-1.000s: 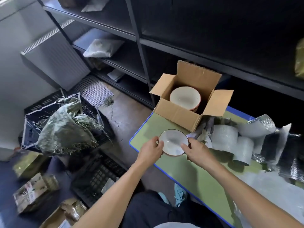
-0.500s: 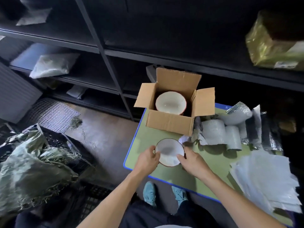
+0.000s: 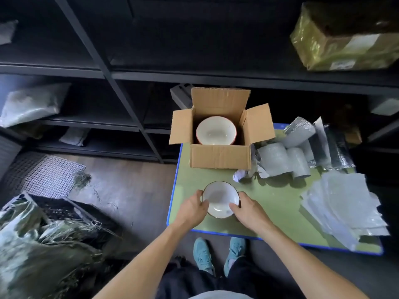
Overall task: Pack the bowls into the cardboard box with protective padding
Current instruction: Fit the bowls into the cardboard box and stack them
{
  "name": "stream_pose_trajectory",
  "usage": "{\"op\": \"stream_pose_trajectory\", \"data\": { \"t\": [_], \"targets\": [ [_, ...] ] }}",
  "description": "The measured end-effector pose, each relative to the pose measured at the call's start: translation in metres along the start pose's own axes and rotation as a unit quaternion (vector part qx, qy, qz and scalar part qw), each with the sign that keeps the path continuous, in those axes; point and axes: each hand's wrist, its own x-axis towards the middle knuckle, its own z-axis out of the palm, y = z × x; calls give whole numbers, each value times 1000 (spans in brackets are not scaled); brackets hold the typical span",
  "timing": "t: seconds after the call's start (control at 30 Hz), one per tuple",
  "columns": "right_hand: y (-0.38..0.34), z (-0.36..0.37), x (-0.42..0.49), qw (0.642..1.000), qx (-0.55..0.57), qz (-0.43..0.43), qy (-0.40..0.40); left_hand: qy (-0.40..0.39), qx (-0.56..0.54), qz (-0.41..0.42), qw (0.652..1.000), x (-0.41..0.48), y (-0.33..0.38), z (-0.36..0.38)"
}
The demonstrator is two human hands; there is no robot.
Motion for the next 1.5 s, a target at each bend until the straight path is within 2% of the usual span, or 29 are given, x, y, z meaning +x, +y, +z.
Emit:
{"op": "stream_pose_trajectory", "data": {
  "t": [0.2,0.33,0.57,0.83,1.03,1.2,1.33,1.5],
  "targets": [
    [3,4,2,1000,15,-7,3,-6,37,9,999,5,-2,-4],
    [4,2,0,1000,-11,-14,16,30,51,29,998,-1,3,-11],
    [0,-23,-11,988,-66,-76,120,173,-32,69,982,-11,21,-62],
    [-46,-68,-21,962,-77,-160,207,304,-14,108,947,-18,52,-101],
    [-79,-99,-12,952,-60,-194,230,291,65,177,938,5,65,-112],
    [-88,-116,19,950,-75,-200,227,233,102,112,961,28,86,-116],
    [-92,-126,46,951,-129,-185,212,249,111,110,956,44,99,-114],
    [-100,-133,74,947,-191,-164,200,277,137,68,949,64,102,-118]
  ]
}}
